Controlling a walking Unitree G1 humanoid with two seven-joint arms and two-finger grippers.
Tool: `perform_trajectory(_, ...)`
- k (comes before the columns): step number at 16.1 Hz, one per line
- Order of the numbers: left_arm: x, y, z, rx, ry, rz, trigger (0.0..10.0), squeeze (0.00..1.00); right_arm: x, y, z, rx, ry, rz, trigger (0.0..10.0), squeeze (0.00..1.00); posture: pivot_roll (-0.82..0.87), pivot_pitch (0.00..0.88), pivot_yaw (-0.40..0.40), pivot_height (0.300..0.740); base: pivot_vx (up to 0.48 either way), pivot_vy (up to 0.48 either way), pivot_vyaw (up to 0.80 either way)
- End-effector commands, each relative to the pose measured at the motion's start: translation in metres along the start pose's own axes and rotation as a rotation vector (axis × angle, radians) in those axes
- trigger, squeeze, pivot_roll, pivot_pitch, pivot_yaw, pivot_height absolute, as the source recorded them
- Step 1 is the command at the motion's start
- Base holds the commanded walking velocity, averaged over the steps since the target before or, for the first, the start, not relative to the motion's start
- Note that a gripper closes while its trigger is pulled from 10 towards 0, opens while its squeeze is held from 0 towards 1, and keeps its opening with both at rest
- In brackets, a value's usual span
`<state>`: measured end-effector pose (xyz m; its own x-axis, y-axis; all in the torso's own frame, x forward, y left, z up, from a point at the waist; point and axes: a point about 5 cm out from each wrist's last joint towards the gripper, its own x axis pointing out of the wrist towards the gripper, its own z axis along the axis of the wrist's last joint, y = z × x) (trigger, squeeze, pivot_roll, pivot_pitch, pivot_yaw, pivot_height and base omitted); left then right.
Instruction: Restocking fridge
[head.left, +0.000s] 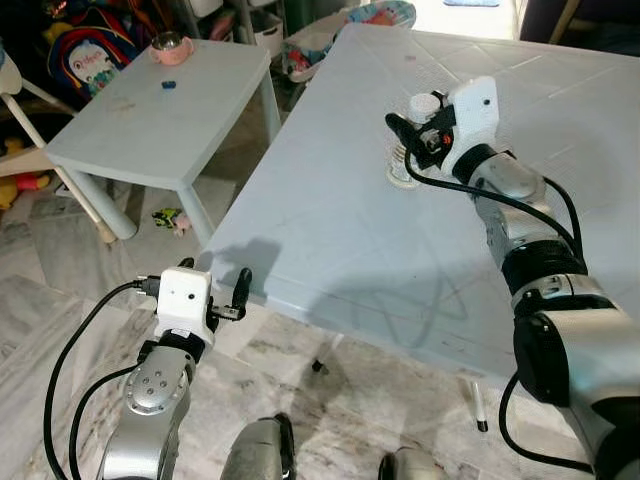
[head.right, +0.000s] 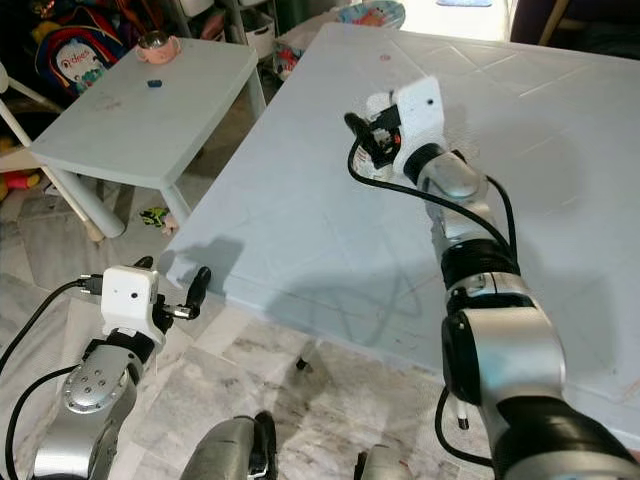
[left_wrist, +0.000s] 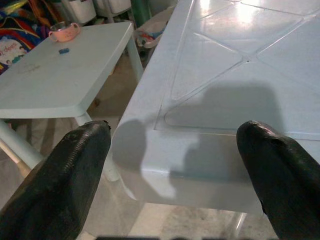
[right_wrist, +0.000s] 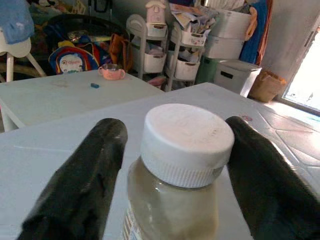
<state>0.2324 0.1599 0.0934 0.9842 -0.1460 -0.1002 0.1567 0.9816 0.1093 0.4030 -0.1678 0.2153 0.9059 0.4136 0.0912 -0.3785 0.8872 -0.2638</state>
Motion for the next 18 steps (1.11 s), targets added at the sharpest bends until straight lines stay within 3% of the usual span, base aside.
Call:
perform_trajectory(1,-0.003,0.002,-0.002,0.014,0.016,0.002,10.0,0.0,0.003,0.001,0.004,-0.033,0.0,0.019,0.0,0.0,0.13,0.147,0.092,0.74,0.0,0.0,0.0)
perform_trajectory(10,0.007,-0.005,-0.003,-0.001,0.011,0.0,10.0,0.0,-0.002,-0.001,-0.002,-0.102,0.001,-0.016,0.0,0.0,0.1,0.121,0.085,0.74,0.0,0.0,0.0)
perform_trajectory(13,0.02,-0.009,-0.001,0.018,0.009,0.037,10.0,0.0,-0.009,0.011,-0.005,-0.084,-0.066,-0.009,0.0,0.0,0.08,0.093,0.079,0.74,0.0,0.0,0.0)
perform_trajectory(14,0.024,-0.009,0.001,0.02,-0.004,0.041,10.0,0.0,-0.014,0.022,-0.006,-0.032,-0.101,0.001,0.0,0.0,0.06,0.088,0.078,0.74,0.0,0.0,0.0)
perform_trajectory(15,0.027,-0.008,0.003,0.017,-0.011,0.055,10.0,0.0,-0.022,0.037,-0.006,0.006,-0.136,0.001,7.5,0.0,0.05,0.083,0.082,0.74,0.0,0.0,0.0)
perform_trajectory(16,0.03,-0.008,0.004,0.014,-0.017,0.066,10.0,0.0,-0.03,0.05,-0.006,0.049,-0.167,-0.007,10.0,0.0,0.04,0.077,0.082,0.74,0.0,0.0,0.0)
perform_trajectory(18,0.035,-0.009,0.005,0.01,-0.032,0.074,10.0,0.0,-0.055,0.07,0.004,0.124,-0.245,-0.117,10.0,0.0,0.02,0.05,0.076,0.74,0.0,0.0,0.0)
